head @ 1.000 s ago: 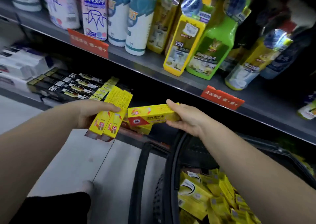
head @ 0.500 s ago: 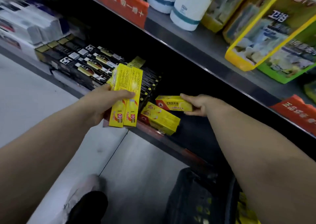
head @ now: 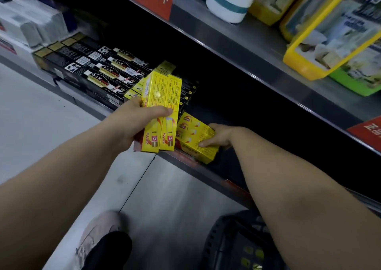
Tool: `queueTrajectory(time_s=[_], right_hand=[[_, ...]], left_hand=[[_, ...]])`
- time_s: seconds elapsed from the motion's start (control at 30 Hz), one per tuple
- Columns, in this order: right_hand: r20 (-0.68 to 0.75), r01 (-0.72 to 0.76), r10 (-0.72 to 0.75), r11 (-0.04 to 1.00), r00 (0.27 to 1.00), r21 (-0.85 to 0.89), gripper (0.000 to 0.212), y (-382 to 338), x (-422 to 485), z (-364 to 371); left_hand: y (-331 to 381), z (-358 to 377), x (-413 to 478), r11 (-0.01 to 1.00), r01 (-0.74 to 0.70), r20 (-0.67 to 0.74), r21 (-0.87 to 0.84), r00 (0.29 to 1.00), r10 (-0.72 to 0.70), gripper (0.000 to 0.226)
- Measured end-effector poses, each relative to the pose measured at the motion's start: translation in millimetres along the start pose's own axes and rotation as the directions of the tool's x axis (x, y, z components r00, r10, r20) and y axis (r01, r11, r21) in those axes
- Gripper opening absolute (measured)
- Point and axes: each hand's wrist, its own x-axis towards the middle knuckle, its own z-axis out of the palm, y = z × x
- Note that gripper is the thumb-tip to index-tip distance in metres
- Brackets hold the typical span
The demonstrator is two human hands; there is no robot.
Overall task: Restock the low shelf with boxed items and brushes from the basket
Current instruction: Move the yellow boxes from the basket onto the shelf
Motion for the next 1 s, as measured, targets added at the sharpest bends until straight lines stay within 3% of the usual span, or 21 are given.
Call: queueTrajectory(time_s=[0.07, 0.13, 0.17, 0.2, 0.23, 0.27, 0.3, 0.33, 0.37, 0.43, 0.53, 0.67, 0.77, 0.9, 1.0], right_hand=[[-0.005, -0.011, 0.010, 0.993, 1.000, -0.117, 0.087, -5.1, -4.9, -2.6], [-0.101, -0.008, -0.010, 0.985, 0.995, -0.172, 0.087, -20.9, -22.6, -12.4], [-0.140, 0.056, -0.065, 0.996, 0.988, -0.066, 0.077, -32.0, -33.4, -18.5], [-0.138, 0.134, -0.112, 0.977, 0.984, 0.165, 0.062, -43.2, -44.3, -24.9], [-0.118, 0.199, -0.162, 0.853, 0.980, 0.483, 0.053, -52.7, -56.4, -29.2], [-0.100, 0.235, -0.238, 0.651, 0.966, 0.721, 0.056, -60.6, -71.1, -32.1], [-0.094, 0.235, -0.315, 0.446, 0.944, 0.864, 0.061, -64.4, -83.1, -33.7], [-0.100, 0.235, -0.374, 0.335, 0.922, 0.913, 0.062, -64.9, -91.3, -34.3], [-0.105, 0.259, -0.424, 0.326, 0.900, 0.909, 0.058, -65.1, -99.1, -33.2], [-0.097, 0.322, -0.478, 0.415, 0.873, 0.851, 0.047, -59.9, -107.5, -31.8], [-0.052, 0.286, -0.406, 0.543, 0.912, 0.789, 0.043, -39.3, -106.6, -39.6], [-0.196, 0.137, -0.007, 0.741, 0.981, 0.658, 0.027, -6.5, -92.0, -52.8], [-0.365, 0.070, 0.245, 0.740, 0.898, 0.669, 0.034, 15.2, -67.2, -58.6], [-0.521, 0.054, 0.278, 0.844, 0.807, 0.533, 0.063, 22.5, -33.0, -61.7], [-0.503, 0.052, 0.166, 0.919, 0.848, 0.391, 0.058, 13.3, -18.4, -52.9]], left_hand=[[-0.7, 3.4, -1.5, 1.000, 0.008, 0.021, -0.029, 1.000, -0.008, 0.047], [-0.8, 8.3, -3.6, 0.999, 0.010, 0.036, -0.047, 0.999, -0.008, 0.048], [-1.1, 10.6, -4.7, 0.999, 0.006, 0.043, -0.053, 0.999, -0.004, 0.051], [-1.2, 13.0, -6.3, 0.998, 0.001, 0.054, -0.056, 0.999, 0.002, 0.055], [-0.8, 15.3, -8.6, 0.999, -0.005, 0.074, -0.051, 0.997, 0.009, 0.059], [-0.4, 17.2, -10.7, 0.999, -0.011, 0.104, -0.037, 0.994, 0.015, 0.063], [0.1, 19.0, -12.8, 1.000, -0.017, 0.143, -0.018, 0.990, 0.020, 0.065], [0.7, 20.7, -14.5, 1.000, -0.023, 0.185, -0.001, 0.983, 0.023, 0.066], [1.1, 22.5, -16.2, 1.000, -0.024, 0.225, 0.006, 0.974, 0.022, 0.067], [0.5, 25.2, -17.1, 1.000, -0.010, 0.280, -0.017, 0.960, 0.015, 0.070], [0.4, 25.8, -16.0, 0.998, -0.031, 0.241, -0.053, 0.969, 0.043, 0.061], [-0.6, 21.9, -12.3, 0.996, -0.051, 0.101, -0.066, 0.993, 0.058, 0.025], [-7.0, 28.7, -12.3, 0.995, 0.007, 0.078, -0.095, 0.997, 0.000, 0.021], [-11.3, 33.3, -12.8, 0.999, 0.008, 0.044, -0.054, 0.999, -0.006, 0.031], [-9.7, 28.0, -12.0, 0.997, -0.026, -0.018, -0.070, 1.000, 0.024, 0.044]])
